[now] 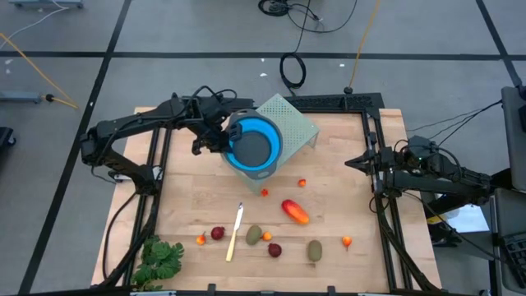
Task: Pick & Place Fruit
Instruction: Put the blue strainer bowl on the shelf
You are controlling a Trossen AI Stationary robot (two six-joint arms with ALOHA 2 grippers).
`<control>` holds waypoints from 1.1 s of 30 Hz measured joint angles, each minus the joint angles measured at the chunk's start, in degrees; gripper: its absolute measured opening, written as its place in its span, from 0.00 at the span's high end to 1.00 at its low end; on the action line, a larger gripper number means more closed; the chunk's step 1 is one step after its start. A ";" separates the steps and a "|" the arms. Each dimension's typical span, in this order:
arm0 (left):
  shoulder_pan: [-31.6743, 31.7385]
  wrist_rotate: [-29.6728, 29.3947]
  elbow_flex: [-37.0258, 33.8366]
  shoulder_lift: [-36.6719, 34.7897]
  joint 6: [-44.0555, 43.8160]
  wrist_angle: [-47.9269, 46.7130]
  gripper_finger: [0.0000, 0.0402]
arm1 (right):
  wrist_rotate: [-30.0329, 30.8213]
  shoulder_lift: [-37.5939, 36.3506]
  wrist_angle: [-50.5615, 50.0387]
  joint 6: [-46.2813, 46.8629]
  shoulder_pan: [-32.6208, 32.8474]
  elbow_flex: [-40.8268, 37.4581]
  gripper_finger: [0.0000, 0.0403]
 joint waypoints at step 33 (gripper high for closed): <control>0.00 -2.02 -0.01 0.00 2.73 0.10 0.44 | 0.00 0.00 0.00 0.03 0.01 0.00 1.00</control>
